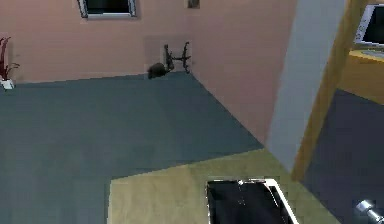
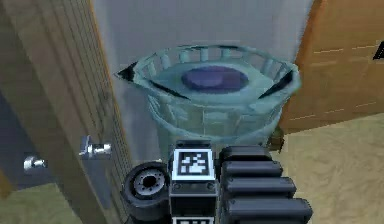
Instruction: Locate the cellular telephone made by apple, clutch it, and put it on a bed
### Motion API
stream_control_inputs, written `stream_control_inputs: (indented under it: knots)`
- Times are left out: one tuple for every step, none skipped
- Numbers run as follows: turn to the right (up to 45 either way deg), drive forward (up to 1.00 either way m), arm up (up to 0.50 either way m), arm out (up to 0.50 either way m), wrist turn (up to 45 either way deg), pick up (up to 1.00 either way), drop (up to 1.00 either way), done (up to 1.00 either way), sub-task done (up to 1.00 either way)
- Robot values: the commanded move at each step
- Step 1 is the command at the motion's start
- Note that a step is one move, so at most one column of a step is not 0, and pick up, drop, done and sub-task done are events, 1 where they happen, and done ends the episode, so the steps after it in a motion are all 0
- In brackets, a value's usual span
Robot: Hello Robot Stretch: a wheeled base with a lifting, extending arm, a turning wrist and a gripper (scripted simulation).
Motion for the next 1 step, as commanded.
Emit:
stream_control_inputs:
  knots:
    - [0.0, 0.55, 0.00, 0.00, 0.0, 0.00, 0.00, 0.00, 0.00]
